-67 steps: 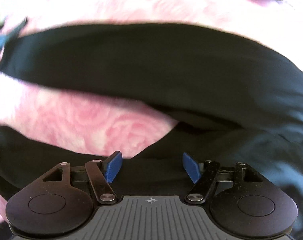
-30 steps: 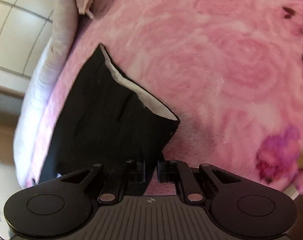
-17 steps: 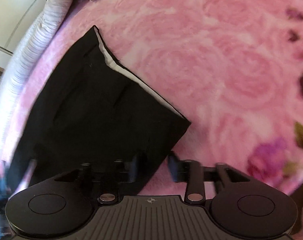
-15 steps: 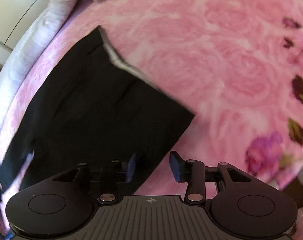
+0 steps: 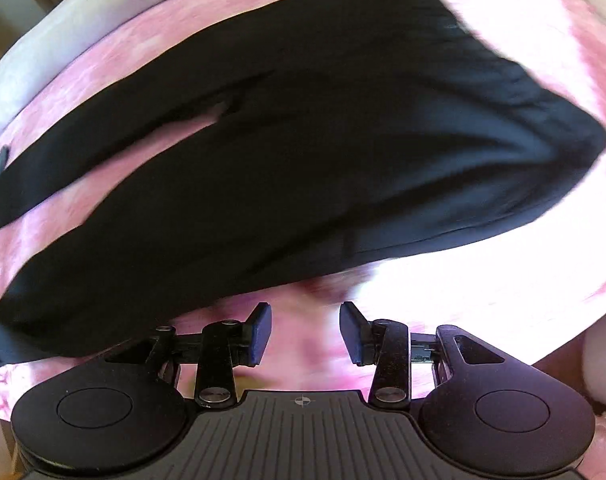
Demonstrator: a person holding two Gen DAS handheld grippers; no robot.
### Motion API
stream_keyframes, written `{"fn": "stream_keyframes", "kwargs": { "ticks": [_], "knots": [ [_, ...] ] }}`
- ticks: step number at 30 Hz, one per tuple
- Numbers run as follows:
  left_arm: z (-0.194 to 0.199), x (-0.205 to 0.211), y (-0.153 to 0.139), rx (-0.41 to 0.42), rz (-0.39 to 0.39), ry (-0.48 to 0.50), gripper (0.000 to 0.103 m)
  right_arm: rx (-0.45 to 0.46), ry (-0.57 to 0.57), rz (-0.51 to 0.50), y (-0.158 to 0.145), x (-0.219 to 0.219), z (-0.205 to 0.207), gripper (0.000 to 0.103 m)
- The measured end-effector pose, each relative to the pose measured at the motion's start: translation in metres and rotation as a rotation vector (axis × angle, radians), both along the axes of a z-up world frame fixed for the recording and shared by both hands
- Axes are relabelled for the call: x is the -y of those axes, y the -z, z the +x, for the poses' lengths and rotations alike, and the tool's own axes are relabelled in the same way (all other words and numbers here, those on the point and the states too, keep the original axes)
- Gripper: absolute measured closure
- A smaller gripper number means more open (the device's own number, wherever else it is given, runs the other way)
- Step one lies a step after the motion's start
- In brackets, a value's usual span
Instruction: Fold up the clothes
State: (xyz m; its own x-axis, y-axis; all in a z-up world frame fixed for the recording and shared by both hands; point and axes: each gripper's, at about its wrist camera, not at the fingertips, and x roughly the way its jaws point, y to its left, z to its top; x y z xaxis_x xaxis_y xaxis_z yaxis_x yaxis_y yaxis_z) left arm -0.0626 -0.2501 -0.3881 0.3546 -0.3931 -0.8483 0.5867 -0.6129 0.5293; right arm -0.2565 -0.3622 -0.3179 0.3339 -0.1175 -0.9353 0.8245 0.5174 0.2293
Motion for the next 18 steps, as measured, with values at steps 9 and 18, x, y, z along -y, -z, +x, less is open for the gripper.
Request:
{"fn": "stream_keyframes", "kwargs": {
  "ticks": [9,18],
  "knots": [
    [0.029,-0.015,0.002,-0.049,0.057,0.082,0.103,-0.122,-0.234,-0.027,0.006,-0.053,0.057,0.061],
    [0.018,-0.060,-0.033,-0.076,0.089,-0.019,0.100,-0.011,0.108,0.058,0.018,0.001,0.012,0.060]
  ]
}}
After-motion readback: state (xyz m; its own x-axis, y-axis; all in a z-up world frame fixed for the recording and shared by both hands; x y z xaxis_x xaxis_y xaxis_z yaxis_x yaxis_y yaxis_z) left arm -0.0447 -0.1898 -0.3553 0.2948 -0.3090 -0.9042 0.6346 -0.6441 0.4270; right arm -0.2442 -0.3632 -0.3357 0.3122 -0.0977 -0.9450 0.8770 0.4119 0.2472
